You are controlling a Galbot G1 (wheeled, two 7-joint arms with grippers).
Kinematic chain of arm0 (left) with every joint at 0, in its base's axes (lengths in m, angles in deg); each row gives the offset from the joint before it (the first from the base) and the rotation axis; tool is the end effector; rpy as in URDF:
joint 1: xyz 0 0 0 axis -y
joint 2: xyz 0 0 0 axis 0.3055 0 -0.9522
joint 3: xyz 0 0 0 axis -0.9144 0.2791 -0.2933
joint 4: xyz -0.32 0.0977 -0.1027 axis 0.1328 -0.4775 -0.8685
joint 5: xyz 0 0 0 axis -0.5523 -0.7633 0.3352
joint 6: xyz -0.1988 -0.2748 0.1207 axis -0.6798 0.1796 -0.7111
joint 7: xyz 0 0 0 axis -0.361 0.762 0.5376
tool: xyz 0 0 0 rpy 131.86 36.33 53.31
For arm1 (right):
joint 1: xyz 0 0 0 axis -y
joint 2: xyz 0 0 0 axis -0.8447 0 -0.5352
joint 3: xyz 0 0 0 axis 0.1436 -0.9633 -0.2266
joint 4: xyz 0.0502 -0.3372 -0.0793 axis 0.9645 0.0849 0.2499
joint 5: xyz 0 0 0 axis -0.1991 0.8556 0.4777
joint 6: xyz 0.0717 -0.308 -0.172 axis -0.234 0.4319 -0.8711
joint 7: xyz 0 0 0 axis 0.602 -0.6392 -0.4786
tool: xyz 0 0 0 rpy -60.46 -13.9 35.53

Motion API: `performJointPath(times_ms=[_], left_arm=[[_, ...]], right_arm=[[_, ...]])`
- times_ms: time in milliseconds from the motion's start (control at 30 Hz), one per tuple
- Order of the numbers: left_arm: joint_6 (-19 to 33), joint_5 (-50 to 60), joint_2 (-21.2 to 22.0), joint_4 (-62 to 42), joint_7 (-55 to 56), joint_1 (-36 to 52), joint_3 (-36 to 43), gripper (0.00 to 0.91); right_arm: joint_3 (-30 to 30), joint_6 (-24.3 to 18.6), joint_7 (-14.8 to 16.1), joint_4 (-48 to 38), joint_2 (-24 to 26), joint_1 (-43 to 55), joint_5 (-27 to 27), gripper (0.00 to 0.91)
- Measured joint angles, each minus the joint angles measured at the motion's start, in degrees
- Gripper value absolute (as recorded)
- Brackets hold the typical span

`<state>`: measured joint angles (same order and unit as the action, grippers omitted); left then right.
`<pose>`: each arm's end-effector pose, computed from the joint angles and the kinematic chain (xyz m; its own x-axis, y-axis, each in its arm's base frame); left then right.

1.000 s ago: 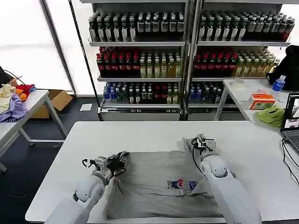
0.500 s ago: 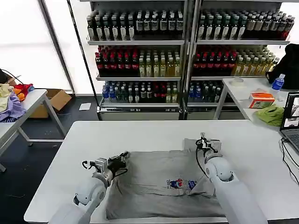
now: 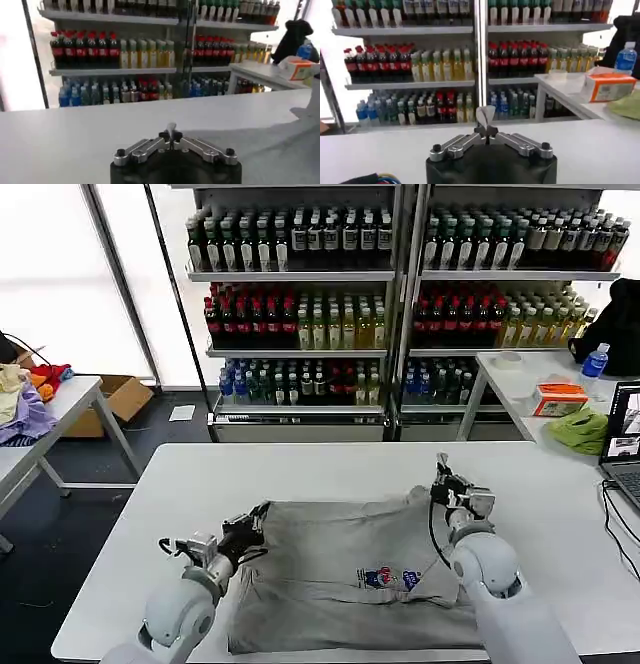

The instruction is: Fold and organize the clothes.

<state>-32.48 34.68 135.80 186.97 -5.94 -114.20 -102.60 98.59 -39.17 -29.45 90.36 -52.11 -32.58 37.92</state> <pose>0.2960 0.0222 -0.2925 -0.8974 0.3006 0.3231 0.3017 0.9522 -0.0479 0.3392 -0.0395 -0.2536 -0.9675 0.0613 0.2455 0.0660 0.9978 0.0109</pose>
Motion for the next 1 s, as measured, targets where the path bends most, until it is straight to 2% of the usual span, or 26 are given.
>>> performJointPath(times_ms=[533,1000], left_arm=[[2.8,6.1,-0.7,4.6,-1.4,-12.1,-4.0,0.000],[4.4,10.2,-0.5,5.1,-2.4,-18.2,-4.7,0.000]], right_arm=[[6.7,-3.9,-2.7,9.2,-0.2,-19.2,4.1,0.000],[9.2,-5.7,-4.5,11.3,-1.0,-28.9,6.7,0.000]])
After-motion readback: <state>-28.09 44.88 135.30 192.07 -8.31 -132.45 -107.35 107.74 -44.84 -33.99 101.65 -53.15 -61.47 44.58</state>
